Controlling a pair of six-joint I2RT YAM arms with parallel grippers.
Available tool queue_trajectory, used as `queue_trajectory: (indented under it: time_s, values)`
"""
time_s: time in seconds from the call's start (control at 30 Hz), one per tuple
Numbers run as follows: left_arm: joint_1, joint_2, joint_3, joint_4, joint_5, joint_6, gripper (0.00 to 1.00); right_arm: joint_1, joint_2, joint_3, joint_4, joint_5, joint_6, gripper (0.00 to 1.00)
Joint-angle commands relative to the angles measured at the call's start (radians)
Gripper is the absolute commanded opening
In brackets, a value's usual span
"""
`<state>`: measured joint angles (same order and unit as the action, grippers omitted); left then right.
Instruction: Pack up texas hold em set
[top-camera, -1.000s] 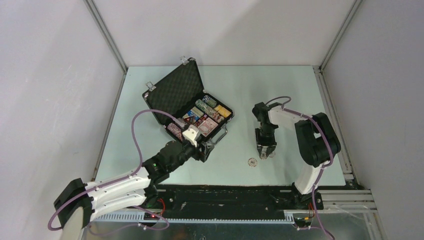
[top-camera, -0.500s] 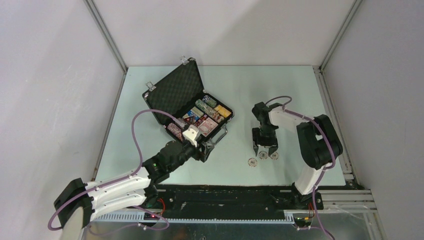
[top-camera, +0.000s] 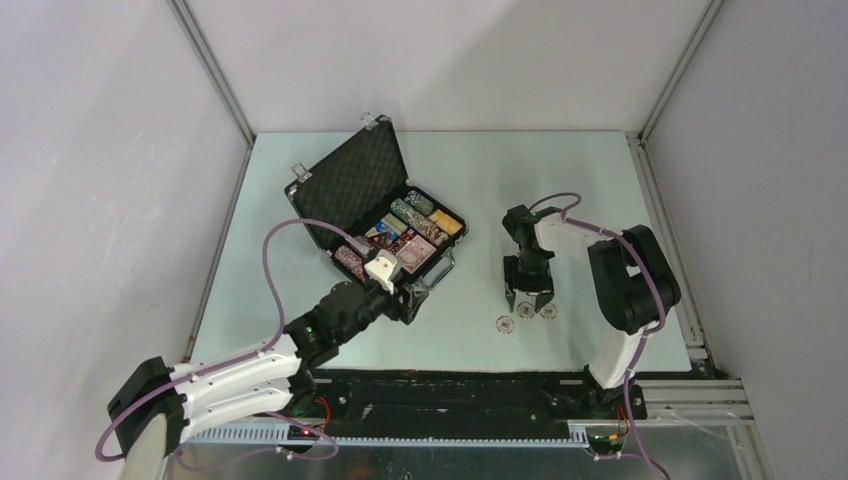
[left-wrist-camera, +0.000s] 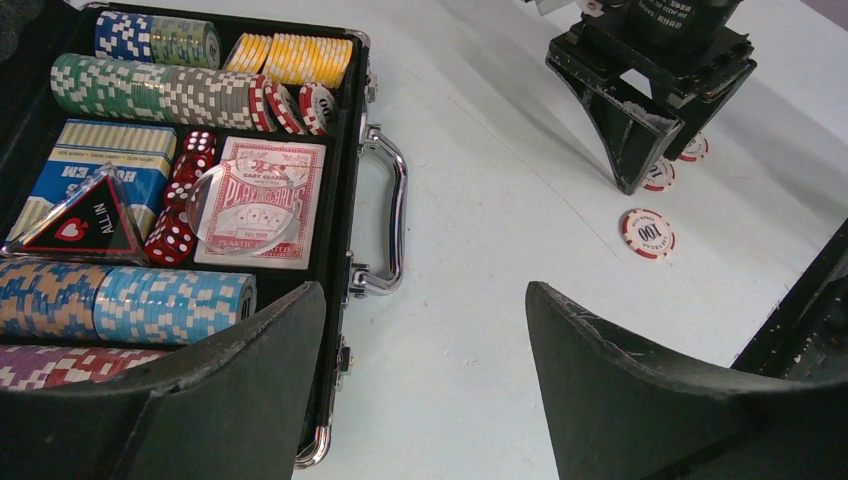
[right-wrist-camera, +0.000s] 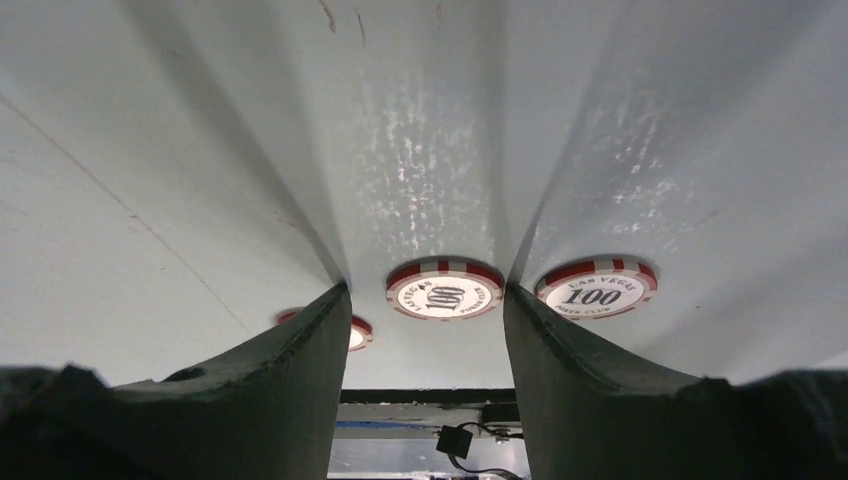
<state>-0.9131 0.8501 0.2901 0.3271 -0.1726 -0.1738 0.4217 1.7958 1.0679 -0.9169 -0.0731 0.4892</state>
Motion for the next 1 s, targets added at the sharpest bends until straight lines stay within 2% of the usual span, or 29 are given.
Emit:
queue_trajectory:
  time_s: [0.0,0.17,0.53,0.73,0.97]
  values:
    - [0.003,-0.02,0.023,0.019,-0.008,0.022,0.81,0.009,0.032,-0.001,0.031,0.017,0.01,0.59]
    - [0.003,-0.022,0.022,0.018,-0.008,0.022,0.81,0.014,0.048,-0.001,0.022,0.037,0.011,0.55]
    - [0.003,-0.015,0.027,0.013,-0.006,0.022,0.81,0.025,-0.004,0.0,0.0,0.004,0.008,0.36]
    - [0.003,-0.012,0.028,0.015,-0.005,0.021,0.81,0.028,-0.087,0.0,-0.039,-0.026,0.009,0.33]
    - [0.003,0.003,0.035,0.019,0.004,0.019,0.81,0.077,-0.102,0.004,-0.063,-0.054,0.026,0.32]
